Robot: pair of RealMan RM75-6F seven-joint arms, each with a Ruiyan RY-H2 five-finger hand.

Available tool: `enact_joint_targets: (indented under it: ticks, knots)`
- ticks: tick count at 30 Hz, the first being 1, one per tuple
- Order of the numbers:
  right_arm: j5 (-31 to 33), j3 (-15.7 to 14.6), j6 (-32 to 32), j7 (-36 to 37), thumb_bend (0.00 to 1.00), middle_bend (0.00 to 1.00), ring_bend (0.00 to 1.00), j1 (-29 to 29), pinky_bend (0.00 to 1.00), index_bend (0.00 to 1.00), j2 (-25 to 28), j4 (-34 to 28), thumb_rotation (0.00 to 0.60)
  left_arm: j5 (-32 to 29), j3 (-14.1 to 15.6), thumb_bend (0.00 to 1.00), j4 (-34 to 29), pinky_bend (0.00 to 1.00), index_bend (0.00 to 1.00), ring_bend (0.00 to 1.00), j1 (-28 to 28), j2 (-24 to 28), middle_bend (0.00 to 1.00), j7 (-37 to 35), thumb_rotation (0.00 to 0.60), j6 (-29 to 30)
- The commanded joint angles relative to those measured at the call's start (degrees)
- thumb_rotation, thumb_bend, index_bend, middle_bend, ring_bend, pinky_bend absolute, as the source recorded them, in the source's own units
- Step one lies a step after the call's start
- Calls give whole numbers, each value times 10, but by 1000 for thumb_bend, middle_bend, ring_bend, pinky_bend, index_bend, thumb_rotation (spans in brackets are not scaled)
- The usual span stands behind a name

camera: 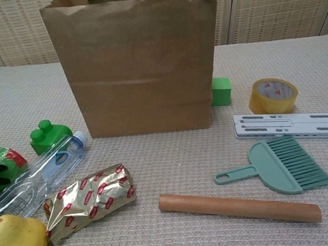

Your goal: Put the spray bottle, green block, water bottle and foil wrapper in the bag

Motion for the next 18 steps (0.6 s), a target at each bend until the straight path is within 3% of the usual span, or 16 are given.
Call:
enact_joint_targets:
  ticks: [1,7,13,16,18]
  knots:
    - [-1,0,1,3,59,0,0,0,0,0,1,0,600,0,5,602,2,746,495,548,-3,2,572,-4,600,7]
    - [0,-1,-1,7,59,0,0,1,0,0,4,0,600,-41,-25,640,-10,784,559,605,-4,15,637,-4,600,25]
    - [-9,-4,2,13,59,0,0,0,0,0,8,-3,600,-137,-106,643,-51,791,568,611,-3,42,644,-28,600,33]
    - [-12,-6,3,15,59,0,0,-1,0,0,10,-5,600,-198,-158,643,-84,805,582,621,0,53,655,-45,600,32]
    - [-15,-7,4,17,59,0,0,-1,0,0,11,-6,600,-259,-208,644,-124,806,586,624,8,55,657,-66,600,25]
